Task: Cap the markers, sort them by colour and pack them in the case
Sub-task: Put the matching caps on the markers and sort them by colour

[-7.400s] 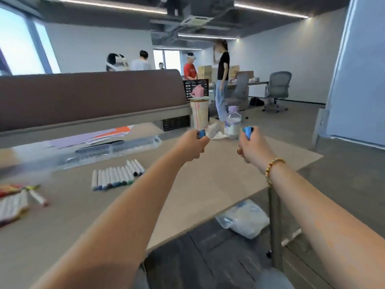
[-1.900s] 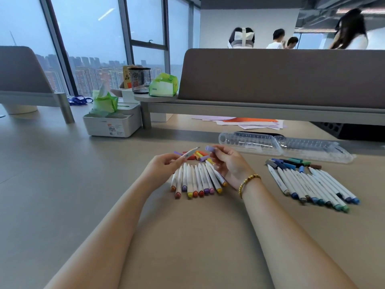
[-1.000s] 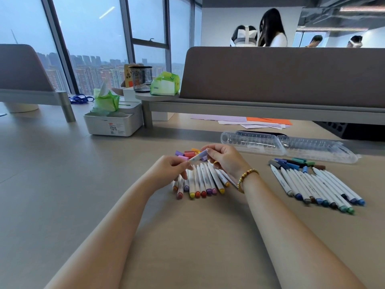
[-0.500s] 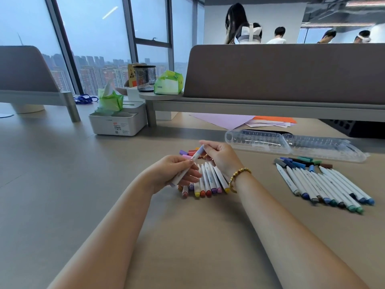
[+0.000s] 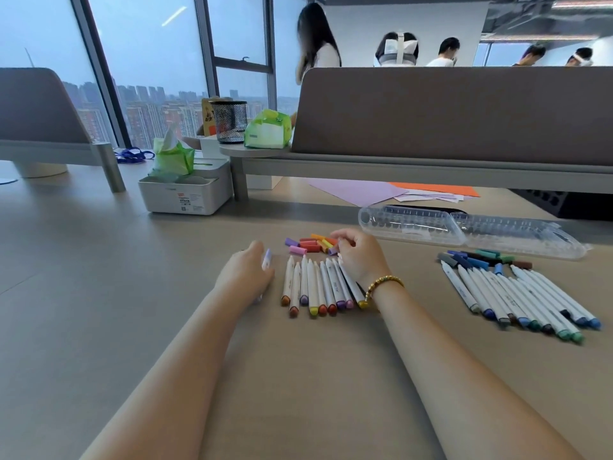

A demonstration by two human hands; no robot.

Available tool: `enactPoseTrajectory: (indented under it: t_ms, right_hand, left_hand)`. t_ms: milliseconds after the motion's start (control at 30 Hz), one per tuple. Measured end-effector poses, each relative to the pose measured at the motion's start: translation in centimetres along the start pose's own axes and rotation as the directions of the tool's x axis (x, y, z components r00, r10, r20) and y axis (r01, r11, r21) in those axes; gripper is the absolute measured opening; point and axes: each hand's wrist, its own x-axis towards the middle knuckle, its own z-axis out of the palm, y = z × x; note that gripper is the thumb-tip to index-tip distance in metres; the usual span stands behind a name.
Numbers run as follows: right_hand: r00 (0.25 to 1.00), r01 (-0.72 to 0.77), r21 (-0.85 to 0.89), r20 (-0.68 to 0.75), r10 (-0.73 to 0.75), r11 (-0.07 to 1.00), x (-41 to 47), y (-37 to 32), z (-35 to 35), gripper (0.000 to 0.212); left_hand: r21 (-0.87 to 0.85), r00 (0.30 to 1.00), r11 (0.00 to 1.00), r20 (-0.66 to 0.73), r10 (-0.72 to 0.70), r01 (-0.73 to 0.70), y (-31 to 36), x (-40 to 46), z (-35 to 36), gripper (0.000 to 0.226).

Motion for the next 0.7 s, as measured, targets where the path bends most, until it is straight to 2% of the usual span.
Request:
enactPoseTrajectory:
  t_ms: [100, 200, 300, 467, 700]
  right_hand:
    - [0.999, -0.026, -0.017, -0.041, 0.025, 1.0, 0.3, 0.7, -0.5, 0.029]
    - [0.995, -0.062, -0.094, -0.09, 0.053, 0.994, 0.4, 1.2, -1.1, 0.029]
    - [0.997, -0.058, -0.224, -0.068, 0.044, 0.973, 0.8, 1.8, -1.2, 0.029]
    - [1.0, -0.014, -0.416, -0.014, 0.009, 0.909, 2.3, 1.7, -0.5, 0.026]
    - [0.991, 0.042, -0.655, 0.124, 0.052, 0.754, 3.7, 1.2, 0.1, 0.027]
  left_hand:
    - [0.115, 0.997, 0.991, -0.029, 0.078, -0.074, 0.5, -0.2, -0.1, 0.027]
    - [0.037, 0.981, 0.984, -0.081, 0.175, -0.172, 2.3, -0.9, 0.0, 0.023]
    - [0.068, 0.971, 0.97, -0.03, 0.237, -0.234, 3.6, -1.4, 0.7, 0.021]
    - [0.085, 0.979, 0.977, 0.058, 0.193, -0.198, 4.1, -0.3, 0.9, 0.016]
    - [0.116, 0.978, 0.981, 0.158, 0.136, -0.155, 4.6, 0.4, 1.8, 0.033]
